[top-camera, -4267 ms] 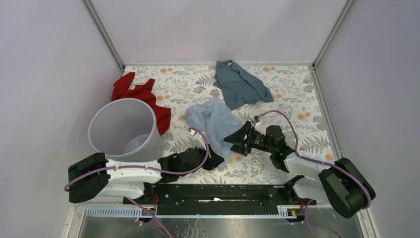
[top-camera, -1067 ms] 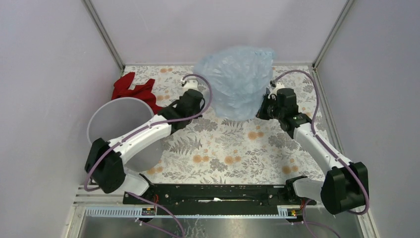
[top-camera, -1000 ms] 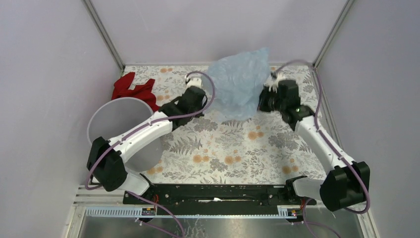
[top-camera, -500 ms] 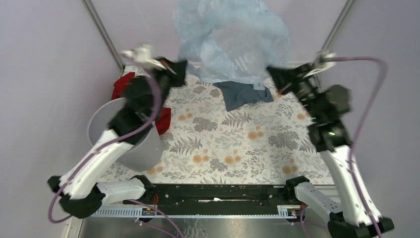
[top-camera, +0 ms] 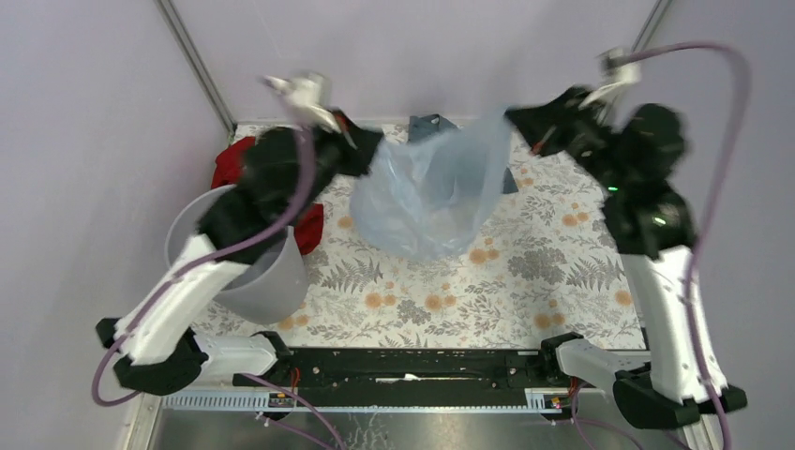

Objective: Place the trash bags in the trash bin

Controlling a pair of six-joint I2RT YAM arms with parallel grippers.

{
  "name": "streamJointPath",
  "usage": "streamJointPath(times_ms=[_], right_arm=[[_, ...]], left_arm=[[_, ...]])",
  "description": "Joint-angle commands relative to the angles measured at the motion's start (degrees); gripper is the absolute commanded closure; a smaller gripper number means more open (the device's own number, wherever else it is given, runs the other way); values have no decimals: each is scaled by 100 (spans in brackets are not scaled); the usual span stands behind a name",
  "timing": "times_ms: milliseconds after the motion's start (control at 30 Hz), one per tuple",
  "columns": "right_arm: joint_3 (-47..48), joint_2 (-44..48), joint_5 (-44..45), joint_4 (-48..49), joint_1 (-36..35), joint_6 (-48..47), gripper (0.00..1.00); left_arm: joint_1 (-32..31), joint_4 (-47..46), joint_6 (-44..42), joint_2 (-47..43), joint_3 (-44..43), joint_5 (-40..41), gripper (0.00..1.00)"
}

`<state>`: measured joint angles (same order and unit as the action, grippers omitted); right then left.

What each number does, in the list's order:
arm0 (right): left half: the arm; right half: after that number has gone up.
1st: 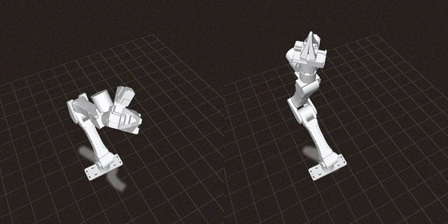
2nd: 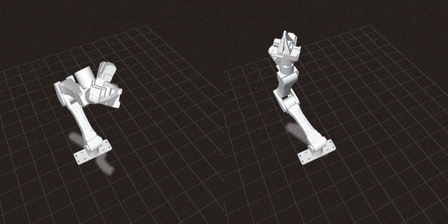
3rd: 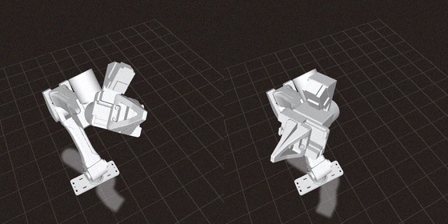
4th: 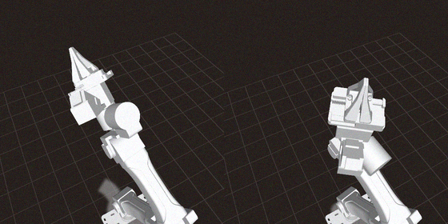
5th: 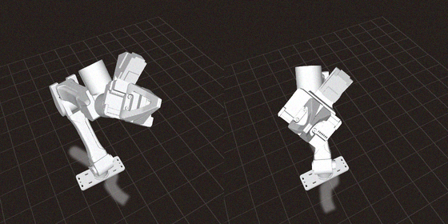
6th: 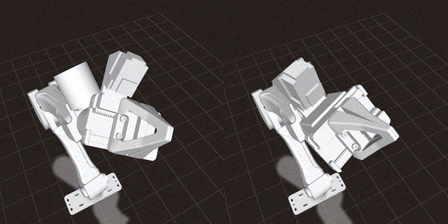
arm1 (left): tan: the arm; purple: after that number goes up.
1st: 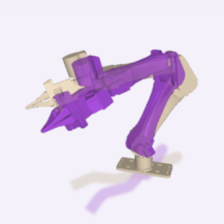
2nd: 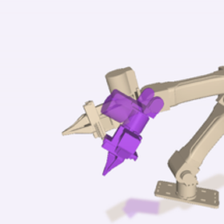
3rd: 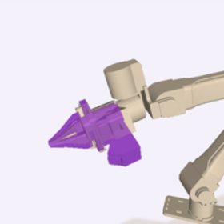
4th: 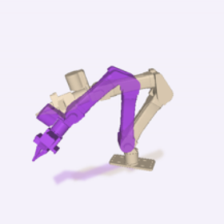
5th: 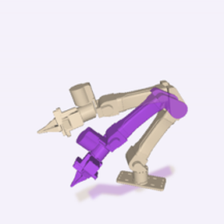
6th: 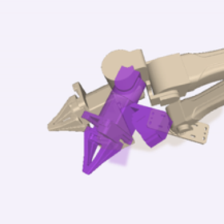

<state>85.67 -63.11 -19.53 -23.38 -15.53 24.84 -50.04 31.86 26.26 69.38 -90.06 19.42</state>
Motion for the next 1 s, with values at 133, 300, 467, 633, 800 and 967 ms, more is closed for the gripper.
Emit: streamJointPath(times_ms=[133, 300, 467, 633, 800, 967], right_arm=[[-448, 1302, 31, 947, -18, -101, 100], [-3485, 1315, -597, 797, -19, 545, 100], [-3868, 1237, -770, 1274, -20, 686, 100], [-681, 344, -653, 130, -18, -81, 100], [557, 527, -780, 271, -20, -55, 100], [-1876, 1362, -258, 753, -20, 65, 100]], left_arm=[[-68, -289, 228, -836, 226, 640, 100], [-118, 510, 806, -809, 2201, 470, 100], [-33, 319, 488, -958, 2643, 445, 100], [-48, 46, -378, -494, 293, -85, 100], [-66, -1106, -277, -1103, 67, -518, 100], [-52, -198, 963, -1302, 1754, 1151, 100]])
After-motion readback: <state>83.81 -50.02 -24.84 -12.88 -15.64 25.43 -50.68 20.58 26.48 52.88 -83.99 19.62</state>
